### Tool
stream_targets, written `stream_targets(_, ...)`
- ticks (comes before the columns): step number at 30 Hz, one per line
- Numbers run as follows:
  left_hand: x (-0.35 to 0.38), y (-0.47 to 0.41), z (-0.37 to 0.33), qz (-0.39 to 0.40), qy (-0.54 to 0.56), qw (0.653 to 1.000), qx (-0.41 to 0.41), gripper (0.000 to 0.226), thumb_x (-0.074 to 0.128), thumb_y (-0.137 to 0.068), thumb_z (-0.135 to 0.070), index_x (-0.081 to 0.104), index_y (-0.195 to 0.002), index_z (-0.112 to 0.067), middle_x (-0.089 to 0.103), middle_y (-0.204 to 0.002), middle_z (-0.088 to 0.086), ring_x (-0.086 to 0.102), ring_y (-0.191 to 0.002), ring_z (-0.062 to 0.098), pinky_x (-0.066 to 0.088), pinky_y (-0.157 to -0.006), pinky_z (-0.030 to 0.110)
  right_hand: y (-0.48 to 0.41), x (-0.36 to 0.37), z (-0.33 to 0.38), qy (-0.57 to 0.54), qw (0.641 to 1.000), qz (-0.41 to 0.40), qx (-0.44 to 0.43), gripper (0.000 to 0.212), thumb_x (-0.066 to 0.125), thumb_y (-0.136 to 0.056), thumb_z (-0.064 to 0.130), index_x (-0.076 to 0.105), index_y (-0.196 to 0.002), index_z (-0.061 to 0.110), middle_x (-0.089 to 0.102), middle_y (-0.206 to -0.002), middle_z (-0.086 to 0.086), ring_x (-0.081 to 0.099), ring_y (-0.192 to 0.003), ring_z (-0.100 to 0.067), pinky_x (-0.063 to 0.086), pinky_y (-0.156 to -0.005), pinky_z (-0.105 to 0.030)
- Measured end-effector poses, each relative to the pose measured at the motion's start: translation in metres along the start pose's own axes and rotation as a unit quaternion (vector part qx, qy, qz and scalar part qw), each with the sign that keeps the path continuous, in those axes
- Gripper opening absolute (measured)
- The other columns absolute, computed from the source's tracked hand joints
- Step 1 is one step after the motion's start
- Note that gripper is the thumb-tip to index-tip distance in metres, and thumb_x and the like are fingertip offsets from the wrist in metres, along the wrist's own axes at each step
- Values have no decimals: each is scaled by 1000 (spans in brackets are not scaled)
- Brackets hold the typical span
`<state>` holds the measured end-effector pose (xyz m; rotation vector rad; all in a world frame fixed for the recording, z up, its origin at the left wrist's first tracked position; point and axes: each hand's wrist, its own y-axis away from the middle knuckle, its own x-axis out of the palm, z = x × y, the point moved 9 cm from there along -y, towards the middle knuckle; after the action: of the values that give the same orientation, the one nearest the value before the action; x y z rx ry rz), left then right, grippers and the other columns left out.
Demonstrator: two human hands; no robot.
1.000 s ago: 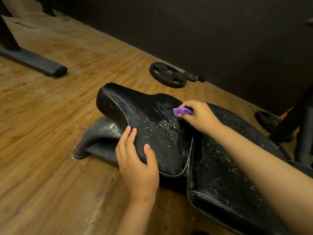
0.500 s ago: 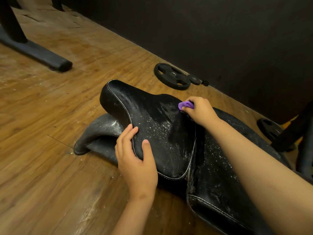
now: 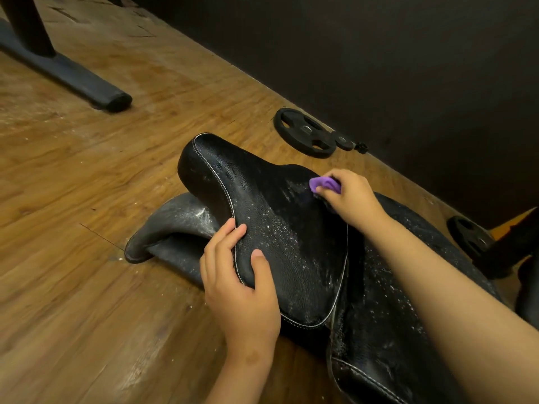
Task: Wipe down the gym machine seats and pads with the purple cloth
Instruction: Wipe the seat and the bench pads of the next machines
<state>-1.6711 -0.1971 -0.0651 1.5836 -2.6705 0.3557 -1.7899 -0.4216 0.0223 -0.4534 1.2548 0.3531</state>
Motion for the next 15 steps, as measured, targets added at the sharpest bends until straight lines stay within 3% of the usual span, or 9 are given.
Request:
stream_targets(3, 0, 0, 0, 1, -8, 1000, 0, 38, 46, -85, -29, 63, -117, -17, 56, -128, -9, 47, -122, 6, 27, -102, 8, -17, 8, 16, 17, 1000, -17, 5, 8, 63, -90, 20, 66, -97, 16, 63, -99, -1, 59, -94, -18, 46, -76, -28)
stream_targets(6, 0, 0, 0, -7, -11, 1000, 4, 37, 47, -84, -29, 62, -116, -18, 55, -128, -11, 46, -121, 2, 27, -101, 7, 17, 13, 70, -41, 994, -10, -100, 8, 66, -87, 19, 67, -95, 19, 61, -96, 2, 57, -91, -13, 45, -79, -26)
stream_targets(9, 0, 0, 0, -4, -7, 1000, 6, 36, 46, -85, -30, 61, -116, -22, 53, -127, -15, 44, -121, -3, 26, -100, 6, 65, 14, 103, -76, 974, 48, -207, 16, 69, -86, 16, 69, -101, 19, 58, -91, 8, 54, -85, -4, 40, -73, -15)
stream_targets(11, 1, 0, 0, -1, -13, 1000, 7, 36, 46, -85, -30, 61, -117, -22, 54, -127, -14, 44, -122, -1, 26, -101, 7, 56, 11, 89, -72, 978, 52, -188, 16, 69, -86, 16, 68, -101, 20, 59, -93, 8, 54, -87, -2, 40, -74, -14)
stream_targets(15, 0, 0, 0, 6, -15, 1000, -2, 38, 44, -86, -31, 61, -118, -21, 54, -128, -14, 44, -123, -1, 24, -101, 4, -2, 9, 39, -39, 999, 19, -32, 9, 65, -89, 18, 64, -97, 22, 60, -104, 1, 57, -98, -15, 50, -82, -29)
